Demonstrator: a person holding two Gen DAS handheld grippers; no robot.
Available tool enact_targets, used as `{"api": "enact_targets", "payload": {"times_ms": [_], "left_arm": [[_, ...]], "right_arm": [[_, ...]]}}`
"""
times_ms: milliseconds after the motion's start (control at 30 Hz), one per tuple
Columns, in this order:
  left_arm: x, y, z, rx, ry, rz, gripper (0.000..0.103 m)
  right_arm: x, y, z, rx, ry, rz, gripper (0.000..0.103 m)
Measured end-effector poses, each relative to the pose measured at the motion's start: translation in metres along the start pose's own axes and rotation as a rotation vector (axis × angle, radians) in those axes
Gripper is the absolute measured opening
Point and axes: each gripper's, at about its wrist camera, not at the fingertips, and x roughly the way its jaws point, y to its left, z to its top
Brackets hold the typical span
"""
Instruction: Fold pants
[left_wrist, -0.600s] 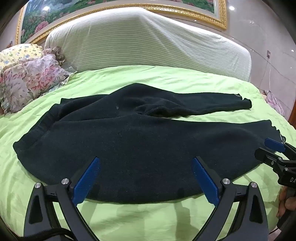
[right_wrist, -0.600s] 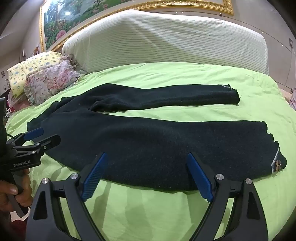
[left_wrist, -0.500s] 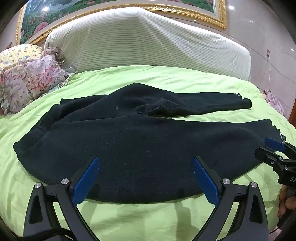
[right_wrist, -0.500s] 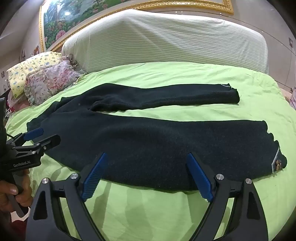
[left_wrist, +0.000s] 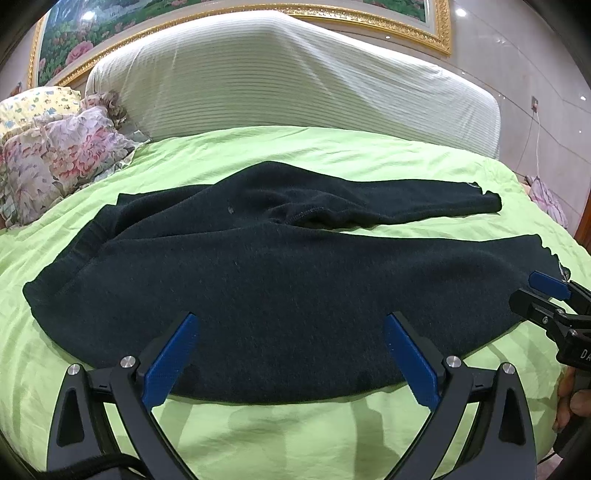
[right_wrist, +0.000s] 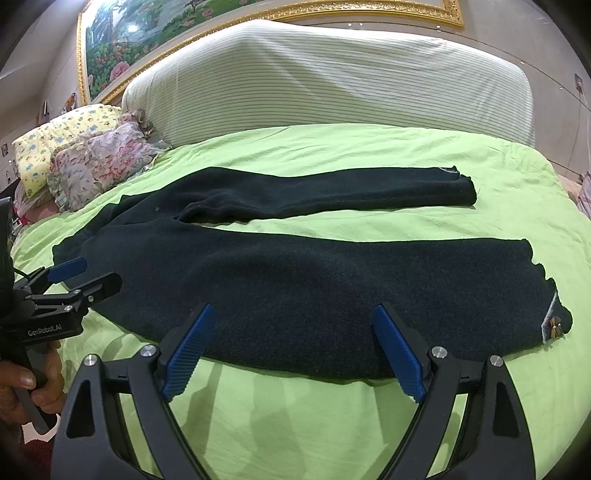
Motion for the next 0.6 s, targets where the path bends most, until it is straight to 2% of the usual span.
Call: {"api": "enact_targets", "payload": {"times_ms": [600], "left_arm": [[0.0043,-0.0061,-0.0011,0.027,0.032,-0.049,0.101]], "right_arm": [[-0.0011,0.0005,-0.0009,0.015,-0.010,-0.010,0.088]]}}
